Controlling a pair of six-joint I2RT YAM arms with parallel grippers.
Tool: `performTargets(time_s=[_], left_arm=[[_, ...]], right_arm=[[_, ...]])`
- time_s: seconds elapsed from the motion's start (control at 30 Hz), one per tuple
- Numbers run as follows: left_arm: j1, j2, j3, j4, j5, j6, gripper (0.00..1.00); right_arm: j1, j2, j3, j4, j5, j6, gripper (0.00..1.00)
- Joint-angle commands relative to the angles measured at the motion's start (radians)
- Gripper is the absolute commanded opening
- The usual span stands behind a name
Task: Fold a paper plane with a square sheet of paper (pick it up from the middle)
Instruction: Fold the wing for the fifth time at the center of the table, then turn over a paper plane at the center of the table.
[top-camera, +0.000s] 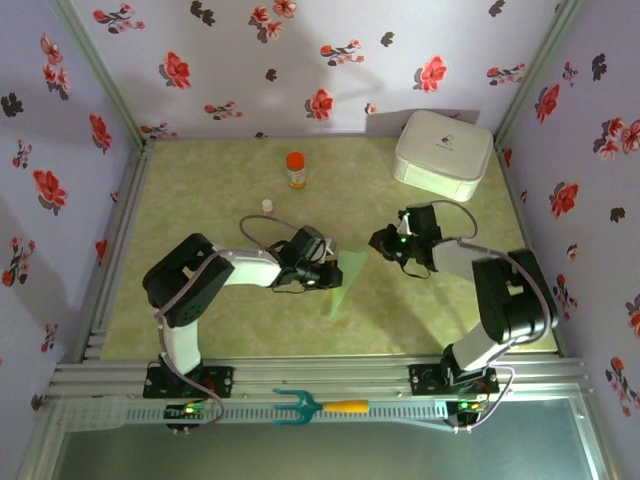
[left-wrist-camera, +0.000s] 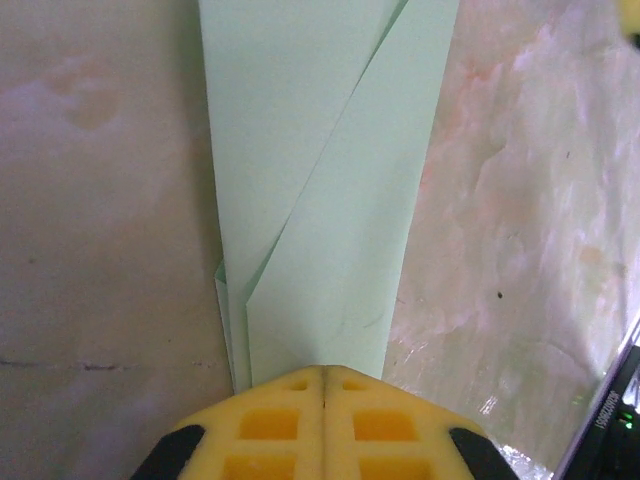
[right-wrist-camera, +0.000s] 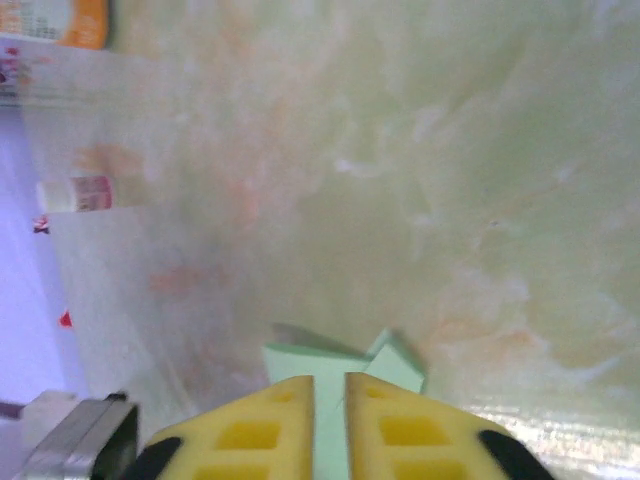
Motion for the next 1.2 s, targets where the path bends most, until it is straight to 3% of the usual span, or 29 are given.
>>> performTargets(time_s=[0.0, 0.07, 0.3, 0.67, 1.17], left_arm=[[-0.014, -0.060, 0.004, -0.044, -0.062, -0.014, 0.05], [-0.016, -0.097, 0.004, -0.050, -0.087, -0.011, 0.08], [0.012, -0.211, -0.050, -0.090, -0.162, 0.016, 0.33], [0.065, -0.146, -0.077, -0.043, 0.006, 0.008, 0.31], [0.054, -0.052, -0.028, -0.058, 0.088, 0.021, 0.29]], right_arm=[[0.024, -0.064, -0.067, -0.066, 0.032, 0.009, 0.21], [0.043, -0.101, -0.103, -0.056, 0.034, 0.033, 0.22], [0.092, -0.119, -0.107, -0.095, -0.046, 0.014, 0.29], [0.158, -0.072, -0.084, -0.104, -0.053, 0.013, 0.29], [0.169, -0.023, -0.078, -0.107, -0.083, 0.005, 0.28]])
